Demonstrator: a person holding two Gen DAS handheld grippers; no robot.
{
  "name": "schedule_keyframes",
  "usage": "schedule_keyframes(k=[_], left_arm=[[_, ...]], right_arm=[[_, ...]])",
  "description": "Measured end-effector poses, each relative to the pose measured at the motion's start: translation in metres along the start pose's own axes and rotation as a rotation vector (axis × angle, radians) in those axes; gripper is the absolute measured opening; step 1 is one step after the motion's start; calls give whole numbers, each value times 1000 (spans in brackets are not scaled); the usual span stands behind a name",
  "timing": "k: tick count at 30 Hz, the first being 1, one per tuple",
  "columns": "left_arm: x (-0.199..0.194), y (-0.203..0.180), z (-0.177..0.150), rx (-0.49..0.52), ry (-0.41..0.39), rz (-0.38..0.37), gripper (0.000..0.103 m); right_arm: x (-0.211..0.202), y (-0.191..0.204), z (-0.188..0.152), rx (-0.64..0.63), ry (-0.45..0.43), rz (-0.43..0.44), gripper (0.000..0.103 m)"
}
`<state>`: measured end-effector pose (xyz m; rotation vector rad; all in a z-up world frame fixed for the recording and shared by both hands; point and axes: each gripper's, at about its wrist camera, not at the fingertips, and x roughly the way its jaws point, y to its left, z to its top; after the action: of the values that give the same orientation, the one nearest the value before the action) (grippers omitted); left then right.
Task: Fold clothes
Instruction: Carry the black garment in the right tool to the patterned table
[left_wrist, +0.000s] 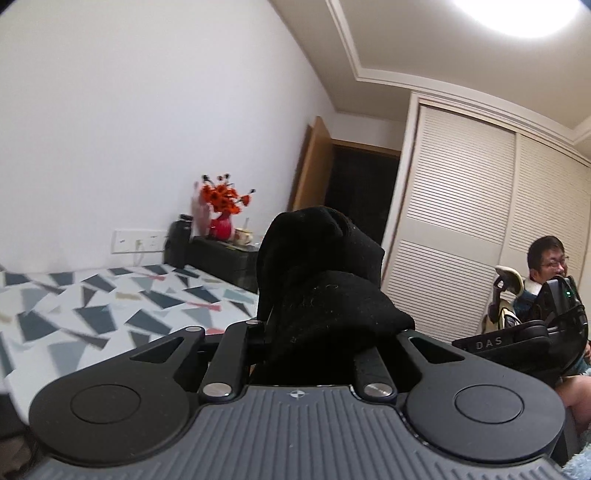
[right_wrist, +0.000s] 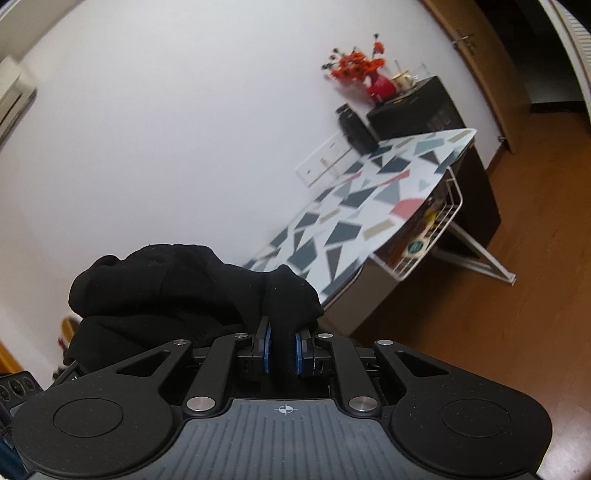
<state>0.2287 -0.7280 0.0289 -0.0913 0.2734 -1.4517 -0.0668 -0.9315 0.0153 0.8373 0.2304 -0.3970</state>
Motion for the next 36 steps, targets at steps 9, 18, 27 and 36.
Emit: schedule_keyframes(k=[9, 18, 27, 36], left_arm=[[117, 77, 48, 6, -52, -44, 14], [193, 171, 104, -34, -140, 11, 14], [219, 223, 100, -54, -34, 174, 14], [278, 248, 92, -33, 29, 400, 14]], right_arm=[[126, -16, 111, -13, -23, 2, 11], [247, 18, 205, -129, -66, 92, 13], [365, 5, 226, -97, 65, 149, 12], [470, -34, 274, -136, 172, 205, 12]])
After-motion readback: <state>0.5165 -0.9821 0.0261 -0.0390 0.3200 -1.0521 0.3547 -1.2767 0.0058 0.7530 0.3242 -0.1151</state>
